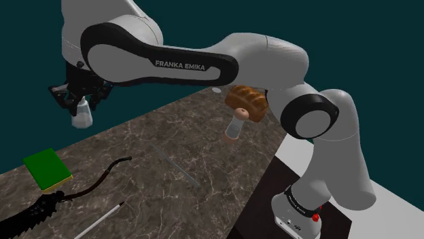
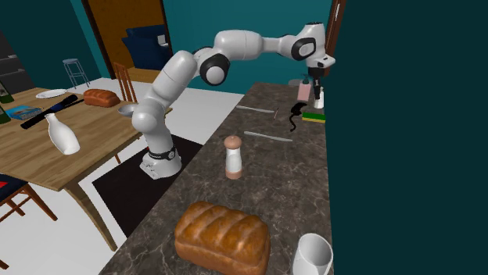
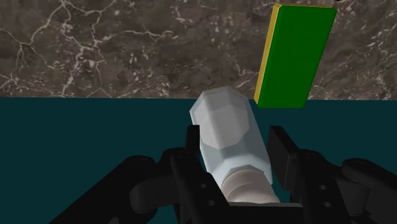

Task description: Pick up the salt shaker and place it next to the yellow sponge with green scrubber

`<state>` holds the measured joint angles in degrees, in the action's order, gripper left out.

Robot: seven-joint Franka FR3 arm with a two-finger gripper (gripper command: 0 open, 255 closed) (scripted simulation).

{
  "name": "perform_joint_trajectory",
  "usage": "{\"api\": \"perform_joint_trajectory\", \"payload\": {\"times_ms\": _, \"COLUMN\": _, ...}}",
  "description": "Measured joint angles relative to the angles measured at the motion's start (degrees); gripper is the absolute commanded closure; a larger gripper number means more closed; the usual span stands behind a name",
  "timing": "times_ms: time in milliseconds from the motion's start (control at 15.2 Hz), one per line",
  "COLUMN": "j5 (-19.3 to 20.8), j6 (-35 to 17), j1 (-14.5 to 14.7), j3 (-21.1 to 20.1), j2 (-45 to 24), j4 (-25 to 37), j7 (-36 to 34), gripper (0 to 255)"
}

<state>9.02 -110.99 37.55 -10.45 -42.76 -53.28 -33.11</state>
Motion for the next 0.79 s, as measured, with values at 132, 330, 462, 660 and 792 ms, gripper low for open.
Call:
{"api": "perform_joint_trajectory", "payload": {"times_ms": 132, "j5": 0.0, "j6": -1.8, "j1": -0.2, "j3": 0.0, "j2": 0.3, "j4": -2.1, "j7": -0.1, "gripper": 255}}
{"api": "perform_joint_trajectory", "payload": {"times_ms": 330, "j5": 0.1, "j6": -4.2, "j1": -0.4, "j3": 0.0, "j2": 0.6, "j4": -4.9, "j7": -0.3, "gripper": 255}}
{"api": "perform_joint_trajectory", "payload": {"times_ms": 462, "j5": 0.2, "j6": -5.8, "j1": -0.5, "j3": 0.0, "j2": 0.6, "j4": -6.5, "j7": -0.5, "gripper": 255}}
{"api": "perform_joint_trajectory", "payload": {"times_ms": 660, "j5": 0.3, "j6": -8.2, "j1": -0.7, "j3": 0.1, "j2": 0.7, "j4": -9.0, "j7": -0.7, "gripper": 255}}
{"api": "perform_joint_trajectory", "payload": {"times_ms": 792, "j5": 0.4, "j6": -9.6, "j1": -0.7, "j3": 0.2, "j2": 0.4, "j4": -10.1, "j7": -0.9, "gripper": 255}}
